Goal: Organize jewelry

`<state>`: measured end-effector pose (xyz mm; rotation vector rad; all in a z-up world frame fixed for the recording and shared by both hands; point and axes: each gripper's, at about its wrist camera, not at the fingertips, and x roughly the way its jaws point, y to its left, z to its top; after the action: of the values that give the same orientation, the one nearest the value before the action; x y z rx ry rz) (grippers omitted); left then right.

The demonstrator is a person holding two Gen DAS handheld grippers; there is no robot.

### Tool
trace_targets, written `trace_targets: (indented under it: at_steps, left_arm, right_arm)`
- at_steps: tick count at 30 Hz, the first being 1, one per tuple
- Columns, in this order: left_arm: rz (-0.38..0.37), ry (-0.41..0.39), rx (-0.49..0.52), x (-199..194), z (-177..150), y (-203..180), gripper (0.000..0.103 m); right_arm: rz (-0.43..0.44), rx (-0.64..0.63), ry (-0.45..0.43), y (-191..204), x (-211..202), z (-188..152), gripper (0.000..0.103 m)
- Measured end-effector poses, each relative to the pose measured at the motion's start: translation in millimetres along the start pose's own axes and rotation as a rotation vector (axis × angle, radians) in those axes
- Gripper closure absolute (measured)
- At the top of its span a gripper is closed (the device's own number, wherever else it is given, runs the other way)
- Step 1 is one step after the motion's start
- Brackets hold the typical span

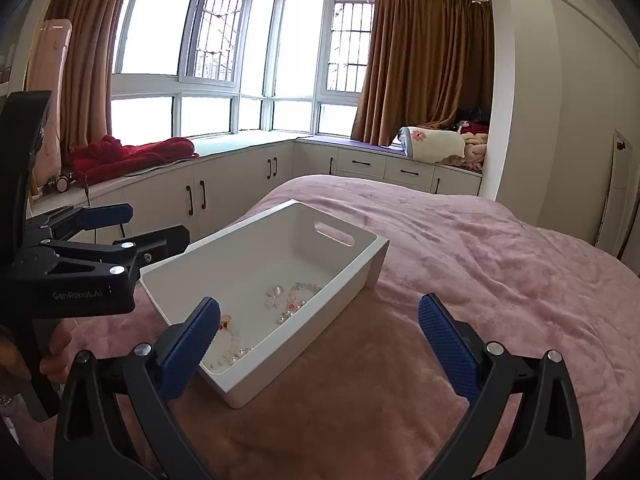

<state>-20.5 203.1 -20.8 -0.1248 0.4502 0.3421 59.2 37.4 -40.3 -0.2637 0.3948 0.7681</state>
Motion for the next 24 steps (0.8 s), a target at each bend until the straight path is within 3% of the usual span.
trace_targets:
  at_steps: [6, 24]
  left_arm:
    - [0.036, 0.023, 0.040, 5, -10, -4, 0.004]
    - [0.028, 0.032, 0.060, 9, -14, -14, 0.004]
  right_arm:
    - [-0.007, 0.020, -0.004, -2, -1, -8, 0.005]
    - [-0.024, 0.009, -0.029, 4, -4, -10, 0.005]
